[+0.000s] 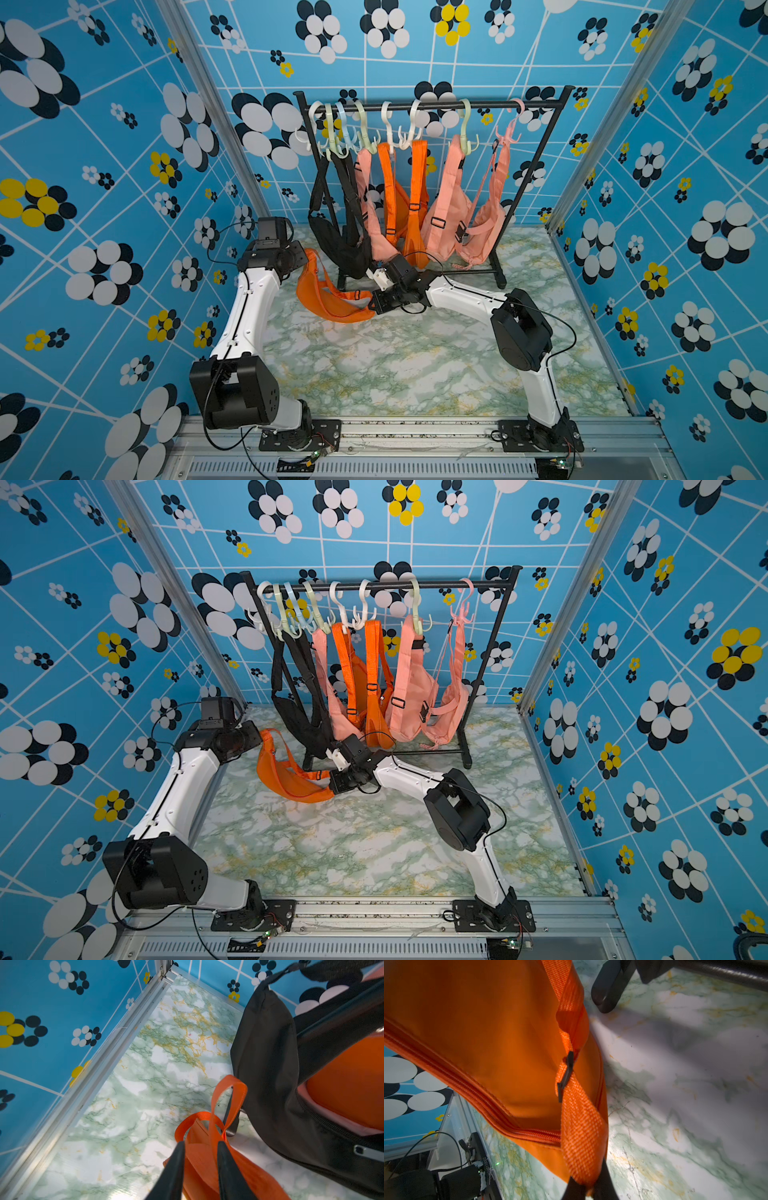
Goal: Take the bag off the hook
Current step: Place the bag at the center of the board.
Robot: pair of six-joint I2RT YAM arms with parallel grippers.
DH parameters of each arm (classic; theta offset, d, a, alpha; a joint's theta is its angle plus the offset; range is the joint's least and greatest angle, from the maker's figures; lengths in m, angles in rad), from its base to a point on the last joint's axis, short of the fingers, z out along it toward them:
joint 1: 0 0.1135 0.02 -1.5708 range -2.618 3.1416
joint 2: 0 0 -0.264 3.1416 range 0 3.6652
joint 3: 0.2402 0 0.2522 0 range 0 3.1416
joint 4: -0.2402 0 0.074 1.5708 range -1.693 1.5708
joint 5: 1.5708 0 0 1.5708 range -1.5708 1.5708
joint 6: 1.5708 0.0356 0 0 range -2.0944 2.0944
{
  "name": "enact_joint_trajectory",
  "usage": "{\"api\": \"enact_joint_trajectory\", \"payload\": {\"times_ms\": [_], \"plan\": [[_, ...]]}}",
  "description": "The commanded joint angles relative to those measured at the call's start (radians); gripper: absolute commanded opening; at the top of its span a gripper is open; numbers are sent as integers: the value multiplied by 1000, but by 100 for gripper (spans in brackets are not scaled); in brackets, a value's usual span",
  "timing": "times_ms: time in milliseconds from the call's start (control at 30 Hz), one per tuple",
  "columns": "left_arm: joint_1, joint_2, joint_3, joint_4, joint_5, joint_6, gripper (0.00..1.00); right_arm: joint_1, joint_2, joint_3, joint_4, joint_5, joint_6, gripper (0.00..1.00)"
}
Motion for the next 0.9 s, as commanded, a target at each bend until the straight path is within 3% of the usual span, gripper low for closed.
{"api": "enact_joint_trajectory", "payload": {"times_ms": [0,167,333,467,633,767,833,867], "plan": [[7,-19,-7,20,13,3,41,-22,38,28,22,63,88,0],[24,-42,-26,-18,-17,22,41,-47,92,113,4,-4,114,0],[66,-86,-76,-23,-9,13,41,-51,107,214,-41,-171,94,0],[100,-115,-89,-36,-8,3,40,-51,111,260,-55,-387,112,0],[116,-113,-83,-35,10,-4,39,-51,135,236,75,-660,313,0],[117,-88,-68,-44,39,-12,41,-60,127,186,128,-690,376,0],[117,-82,-68,-48,51,-16,51,-76,128,168,134,-681,402,0],[117,-84,-71,-47,58,-16,51,-84,130,156,146,-668,424,0]]}}
